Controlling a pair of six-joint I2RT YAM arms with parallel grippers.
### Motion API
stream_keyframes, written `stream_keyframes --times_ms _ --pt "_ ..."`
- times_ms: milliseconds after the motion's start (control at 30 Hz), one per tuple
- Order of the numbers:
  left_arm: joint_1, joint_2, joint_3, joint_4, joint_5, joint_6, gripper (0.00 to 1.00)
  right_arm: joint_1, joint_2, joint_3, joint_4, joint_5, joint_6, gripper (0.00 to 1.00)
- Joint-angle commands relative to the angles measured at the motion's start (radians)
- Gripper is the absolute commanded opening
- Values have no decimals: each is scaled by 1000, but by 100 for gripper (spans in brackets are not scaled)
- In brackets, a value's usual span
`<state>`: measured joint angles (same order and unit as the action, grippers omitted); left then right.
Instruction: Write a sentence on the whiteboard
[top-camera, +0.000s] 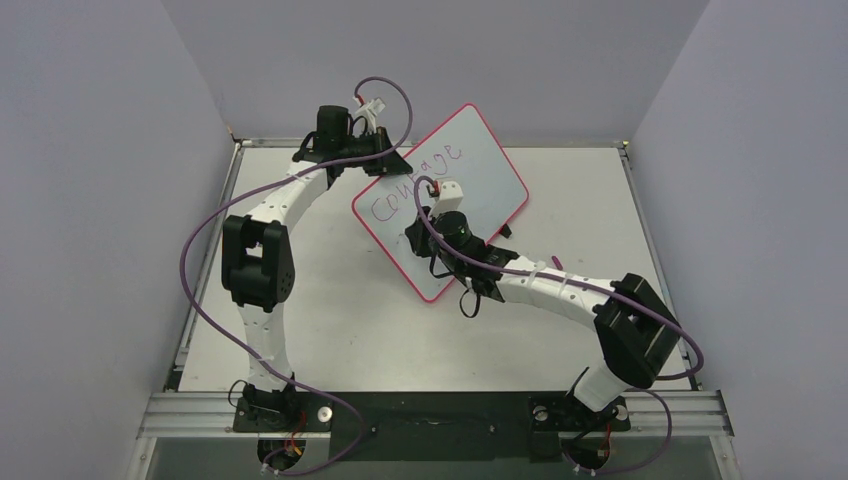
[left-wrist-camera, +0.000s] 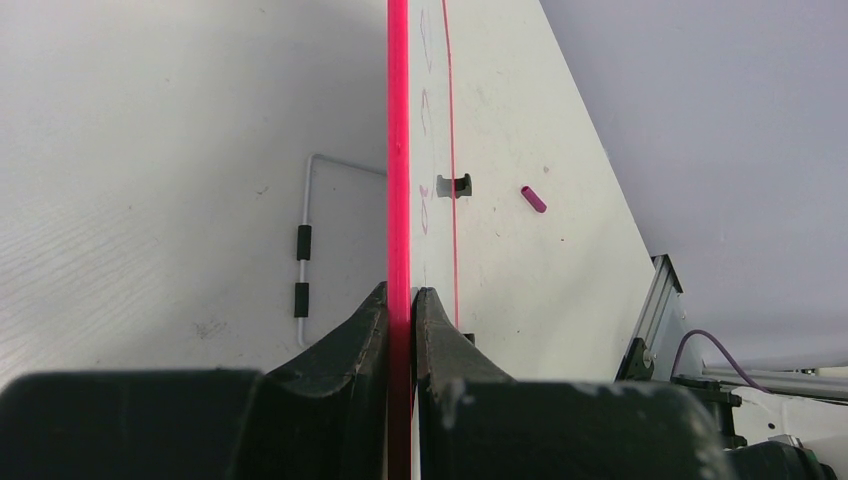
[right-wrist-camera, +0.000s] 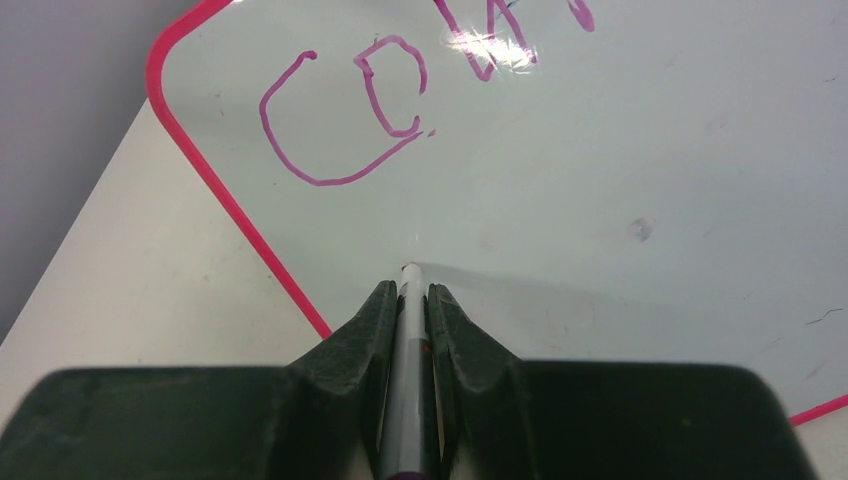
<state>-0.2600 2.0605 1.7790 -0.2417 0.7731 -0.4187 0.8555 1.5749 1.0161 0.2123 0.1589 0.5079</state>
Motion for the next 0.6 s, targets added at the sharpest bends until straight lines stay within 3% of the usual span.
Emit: stream_keyframes --times_ms 0,567 --pt "-12 -48 -4 38 8 61 0 -13 10 70 -23 47 -4 0" --pt "-12 -47 -4 38 7 61 0 29 25 141 -45 25 -24 0"
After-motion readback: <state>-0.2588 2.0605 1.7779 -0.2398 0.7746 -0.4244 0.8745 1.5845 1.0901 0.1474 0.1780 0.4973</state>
